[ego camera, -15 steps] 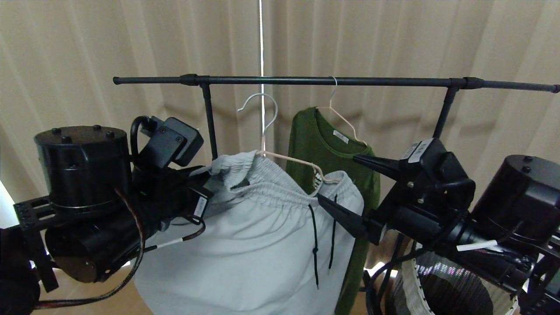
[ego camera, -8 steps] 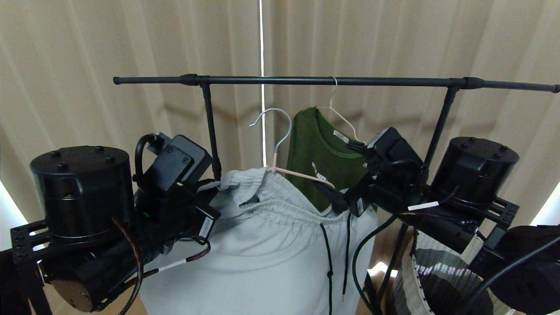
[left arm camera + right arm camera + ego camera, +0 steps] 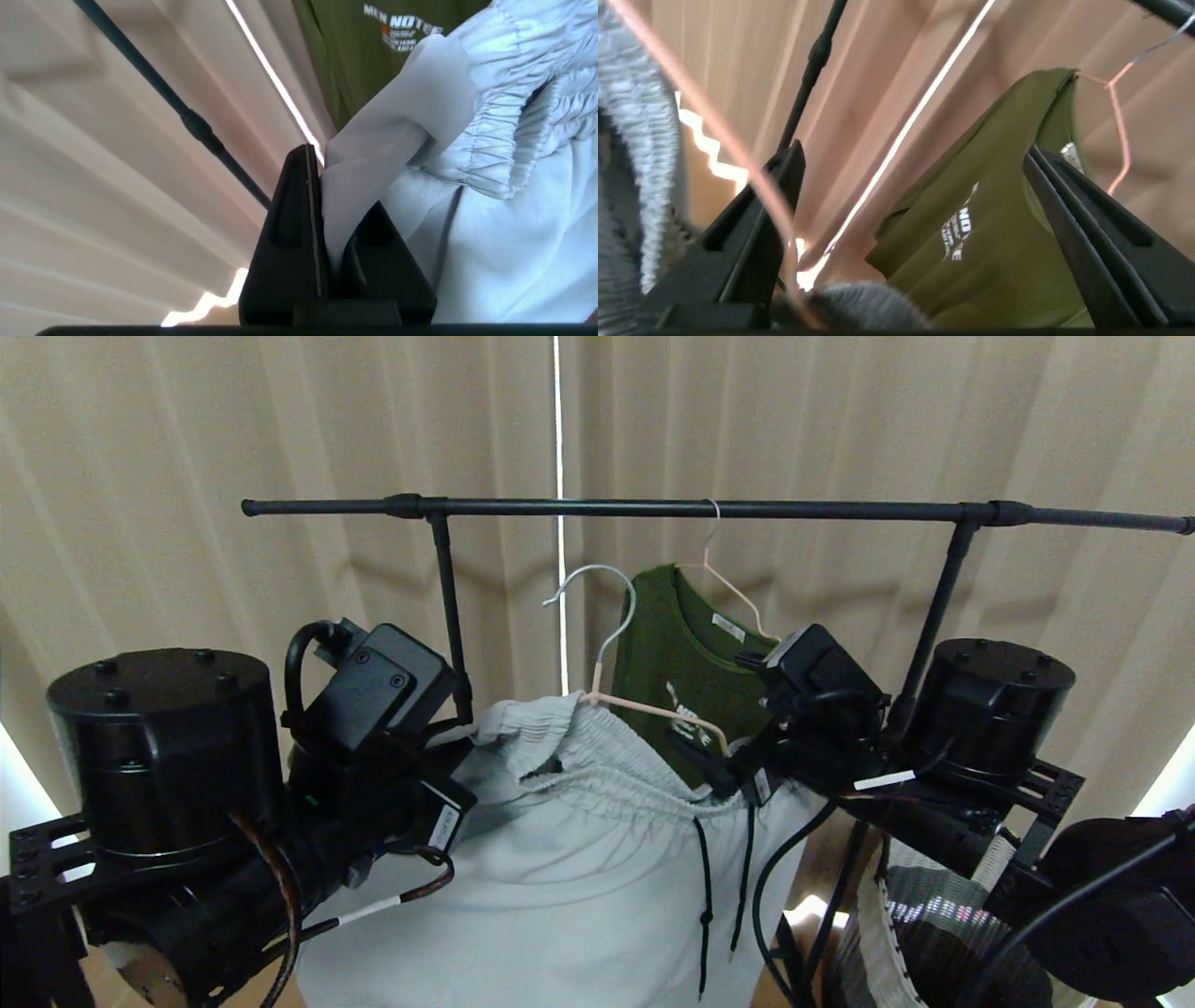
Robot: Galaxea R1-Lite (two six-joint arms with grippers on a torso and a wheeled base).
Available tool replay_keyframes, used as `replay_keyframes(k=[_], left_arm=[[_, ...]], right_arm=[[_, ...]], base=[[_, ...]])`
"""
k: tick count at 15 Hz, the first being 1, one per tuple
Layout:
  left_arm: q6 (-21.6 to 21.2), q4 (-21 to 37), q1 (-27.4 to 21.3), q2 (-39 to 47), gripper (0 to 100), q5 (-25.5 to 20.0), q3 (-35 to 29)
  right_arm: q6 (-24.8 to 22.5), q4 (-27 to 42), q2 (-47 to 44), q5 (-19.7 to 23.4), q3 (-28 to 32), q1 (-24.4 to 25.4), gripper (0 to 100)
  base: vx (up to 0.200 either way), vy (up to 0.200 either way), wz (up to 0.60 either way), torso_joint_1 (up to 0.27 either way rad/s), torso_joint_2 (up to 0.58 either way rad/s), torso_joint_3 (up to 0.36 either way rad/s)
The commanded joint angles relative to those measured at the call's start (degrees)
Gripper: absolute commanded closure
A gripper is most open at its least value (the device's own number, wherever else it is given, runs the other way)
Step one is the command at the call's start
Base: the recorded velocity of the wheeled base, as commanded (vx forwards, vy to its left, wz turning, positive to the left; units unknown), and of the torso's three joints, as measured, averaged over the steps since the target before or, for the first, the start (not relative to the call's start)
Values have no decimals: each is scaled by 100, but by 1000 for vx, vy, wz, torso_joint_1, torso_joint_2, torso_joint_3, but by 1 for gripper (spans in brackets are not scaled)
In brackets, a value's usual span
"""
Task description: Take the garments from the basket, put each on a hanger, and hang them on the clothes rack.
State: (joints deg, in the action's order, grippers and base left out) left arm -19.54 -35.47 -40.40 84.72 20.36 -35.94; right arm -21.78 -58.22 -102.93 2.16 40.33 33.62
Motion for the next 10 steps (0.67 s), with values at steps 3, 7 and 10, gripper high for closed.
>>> replay_keyframes(k=[3, 7, 10], left_arm=[[-6, -12, -38, -9, 100, 3, 25], [-6, -12, -65, -9, 100, -6, 34], [47, -12, -65, -35, 100, -6, 8]], right_arm=[[-1, -5, -8, 4, -7, 92, 100], [8, -14, -8, 4, -16, 101, 100], [8, -23, -8, 4, -16, 101, 100]], base=[[0, 0, 0, 0, 0, 0], [0, 0, 0, 0, 0, 0], [0, 0, 0, 0, 0, 0]])
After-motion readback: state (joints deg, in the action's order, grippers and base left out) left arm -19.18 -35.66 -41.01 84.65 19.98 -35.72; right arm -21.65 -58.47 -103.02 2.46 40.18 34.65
